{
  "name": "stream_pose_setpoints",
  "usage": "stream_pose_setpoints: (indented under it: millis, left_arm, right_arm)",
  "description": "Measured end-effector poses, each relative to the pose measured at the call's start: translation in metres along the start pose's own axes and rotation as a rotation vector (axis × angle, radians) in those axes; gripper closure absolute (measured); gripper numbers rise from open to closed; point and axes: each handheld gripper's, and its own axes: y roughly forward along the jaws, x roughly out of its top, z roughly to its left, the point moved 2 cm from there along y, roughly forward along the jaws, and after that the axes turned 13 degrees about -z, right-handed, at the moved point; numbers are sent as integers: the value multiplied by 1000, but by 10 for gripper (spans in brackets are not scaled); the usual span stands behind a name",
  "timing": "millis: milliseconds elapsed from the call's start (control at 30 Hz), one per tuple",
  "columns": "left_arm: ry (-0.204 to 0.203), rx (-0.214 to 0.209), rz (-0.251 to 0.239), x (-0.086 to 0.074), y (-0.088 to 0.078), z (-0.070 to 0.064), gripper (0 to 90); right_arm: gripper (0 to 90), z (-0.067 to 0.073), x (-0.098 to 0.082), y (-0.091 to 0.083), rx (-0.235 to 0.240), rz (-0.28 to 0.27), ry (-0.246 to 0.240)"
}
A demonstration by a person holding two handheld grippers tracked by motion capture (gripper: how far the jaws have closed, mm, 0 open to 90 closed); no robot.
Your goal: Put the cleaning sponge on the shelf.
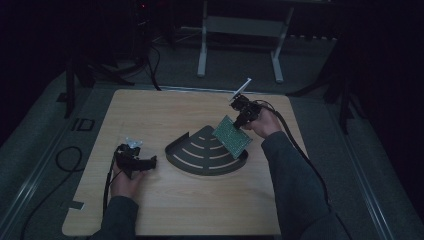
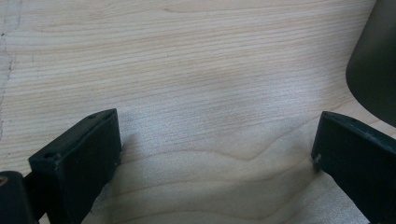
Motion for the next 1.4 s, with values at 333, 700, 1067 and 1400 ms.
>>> stream_pose_setpoints:
  millis: [333,700,1067,1400]
  left_arm:
    - [-2,0,-1,0,0,0,17]
    - [0,-1,1,0,0,0,17]
    - [0,-1,1,0,0,0,17]
    - [0,-1,1,0,0,0,17]
  right_arm:
    - [897,5,-6,18,5,12,16]
    - [897,12,-7,28,-4,27,7]
    - [897,13,-13,35,-13,42,4]
    - [896,16,-17,40,-4,53,8]
